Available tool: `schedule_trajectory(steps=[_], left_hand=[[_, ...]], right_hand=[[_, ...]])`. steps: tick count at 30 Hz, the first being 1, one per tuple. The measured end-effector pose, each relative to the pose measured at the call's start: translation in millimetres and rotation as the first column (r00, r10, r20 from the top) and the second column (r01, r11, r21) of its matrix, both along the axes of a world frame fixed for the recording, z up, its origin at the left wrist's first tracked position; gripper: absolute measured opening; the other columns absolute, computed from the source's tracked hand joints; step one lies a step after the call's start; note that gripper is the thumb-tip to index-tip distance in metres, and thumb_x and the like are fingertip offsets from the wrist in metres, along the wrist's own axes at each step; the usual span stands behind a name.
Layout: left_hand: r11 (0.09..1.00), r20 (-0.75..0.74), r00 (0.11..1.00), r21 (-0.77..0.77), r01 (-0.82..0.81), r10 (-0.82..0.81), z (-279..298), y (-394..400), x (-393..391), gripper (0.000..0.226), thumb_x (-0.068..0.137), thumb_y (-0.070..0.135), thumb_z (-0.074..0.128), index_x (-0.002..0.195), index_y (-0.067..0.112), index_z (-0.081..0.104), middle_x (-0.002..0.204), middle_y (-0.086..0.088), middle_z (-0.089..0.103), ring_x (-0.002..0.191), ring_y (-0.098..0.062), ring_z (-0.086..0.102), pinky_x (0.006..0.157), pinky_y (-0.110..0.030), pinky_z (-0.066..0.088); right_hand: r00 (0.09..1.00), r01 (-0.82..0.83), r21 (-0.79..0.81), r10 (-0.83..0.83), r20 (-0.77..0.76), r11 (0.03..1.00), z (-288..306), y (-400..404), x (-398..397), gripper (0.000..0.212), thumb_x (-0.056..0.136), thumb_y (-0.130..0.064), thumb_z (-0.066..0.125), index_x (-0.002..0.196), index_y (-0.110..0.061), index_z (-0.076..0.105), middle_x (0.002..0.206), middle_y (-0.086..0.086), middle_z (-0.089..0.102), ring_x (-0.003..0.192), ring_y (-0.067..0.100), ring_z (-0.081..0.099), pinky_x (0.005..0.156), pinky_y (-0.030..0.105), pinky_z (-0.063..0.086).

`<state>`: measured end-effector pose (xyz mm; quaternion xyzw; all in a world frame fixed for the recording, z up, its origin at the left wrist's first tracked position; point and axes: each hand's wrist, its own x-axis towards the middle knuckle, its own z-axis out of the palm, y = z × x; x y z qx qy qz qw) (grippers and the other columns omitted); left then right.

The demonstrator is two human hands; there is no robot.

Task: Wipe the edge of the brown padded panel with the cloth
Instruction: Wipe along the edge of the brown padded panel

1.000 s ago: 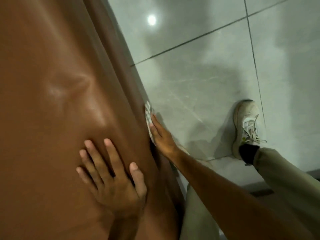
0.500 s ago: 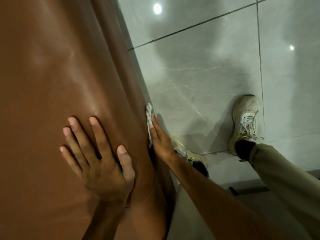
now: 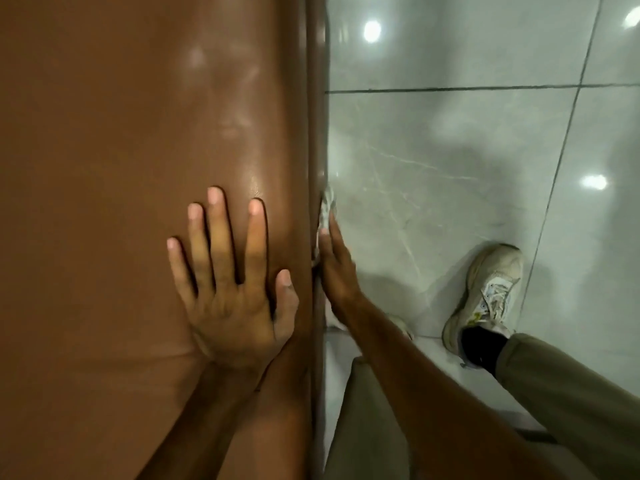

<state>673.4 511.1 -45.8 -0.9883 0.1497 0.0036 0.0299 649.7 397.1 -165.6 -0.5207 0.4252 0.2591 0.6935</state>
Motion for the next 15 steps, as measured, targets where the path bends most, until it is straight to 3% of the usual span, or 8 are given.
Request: schedule_trajectory(steps=[1,3,6,8,10,11,13,15], left_hand=[[1.0,0.002,1.0,0.012,0.001,-0.001,0.7,0.5,-0.3,0.069,0.112,0.044,0.026,0.177,0.019,0.022,0.182,-0.015,0.016,0.172,-0.033,0.014,0.138,-0.061,0.019],[0.999,-0.015,1.0,0.038,0.003,-0.003,0.0,1.1,-2.2,0.07,0.112,0.044,0.028,0.177,0.017,0.024,0.183,-0.015,0.016,0.172,-0.035,0.016,0.138,-0.062,0.019],[1.0,-0.078,0.997,0.025,-0.011,0.013,7.5,-1.6,2.6,0.071,0.112,0.044,0.033,0.177,0.019,0.022,0.184,-0.015,0.014,0.172,-0.037,0.014,0.138,-0.062,0.017],[1.0,-0.146,0.989,0.0,-0.025,0.025,14.7,-7.4,5.7,0.074,0.111,0.044,0.041,0.178,0.021,0.019,0.185,-0.014,0.012,0.172,-0.036,0.012,0.139,-0.062,0.016],[0.995,-0.184,0.981,-0.06,-0.075,0.063,32.8,-9.8,8.3,0.078,0.11,0.045,0.047,0.179,0.024,0.016,0.187,-0.013,0.011,0.173,-0.034,0.012,0.14,-0.06,0.015],[0.986,-0.191,0.973,-0.082,-0.145,0.127,44.7,-9.6,7.4,0.079,0.111,0.046,0.046,0.179,0.024,0.013,0.187,-0.012,0.008,0.173,-0.033,0.01,0.141,-0.058,0.013],[0.918,-0.176,0.92,-0.129,-0.375,0.351,71.4,-10.0,1.8,0.079,0.112,0.048,0.04,0.179,0.024,0.007,0.188,-0.011,0.002,0.174,-0.03,0.007,0.141,-0.055,0.009],[0.735,-0.162,0.757,-0.182,-0.653,0.632,102.6,-1.9,-23.0,0.077,0.113,0.049,0.035,0.179,0.023,0.006,0.188,-0.01,0.002,0.174,-0.028,0.007,0.141,-0.052,0.008]], right_hand=[[0.999,-0.006,0.026,0.008,-0.05,1.0,-4.7,6.0,-20.0,0.061,0.101,-0.067,0.037,0.159,-0.047,0.033,0.163,-0.005,0.049,0.151,0.021,0.047,0.123,0.052,0.042],[0.992,-0.039,0.068,0.047,-0.114,0.997,8.9,14.9,-61.4,0.052,0.106,-0.059,0.038,0.157,-0.048,0.037,0.154,-0.01,0.055,0.142,0.017,0.054,0.12,0.046,0.046],[0.962,-0.076,0.169,0.117,-0.248,0.983,46.9,15.9,-103.1,0.036,0.113,-0.03,0.042,0.149,-0.034,0.045,0.144,-0.017,0.054,0.124,0.0,0.055,0.095,0.009,0.053],[0.93,-0.239,0.203,0.284,-0.233,0.949,72.7,2.2,-116.5,0.034,0.112,-0.022,0.044,0.146,-0.029,0.049,0.14,-0.005,0.059,0.113,0.007,0.061,0.074,0.003,0.053],[0.883,-0.407,0.2,0.44,-0.164,0.891,105.3,-22.8,-110.5,0.043,0.112,-0.024,0.046,0.155,-0.023,0.047,0.122,0.019,0.071,0.1,0.026,0.07,0.059,0.007,0.052],[0.868,-0.438,0.185,0.467,-0.168,0.88,123.5,-35.4,-100.8,0.044,0.111,-0.026,0.047,0.155,-0.022,0.048,0.129,0.024,0.07,0.107,0.032,0.072,0.062,0.008,0.053],[0.84,-0.52,0.108,0.53,-0.115,0.847,160.4,-62.8,-78.9,0.044,0.11,-0.034,0.048,0.154,-0.03,0.049,0.149,0.001,0.063,0.12,0.009,0.067,0.082,0.01,0.054],[0.739,-0.673,-0.03,0.674,-0.003,0.739,196.0,-84.8,-63.1,0.045,0.109,-0.037,0.049,0.154,-0.035,0.048,0.156,-0.009,0.053,0.128,0.005,0.058,0.101,0.023,0.048]])
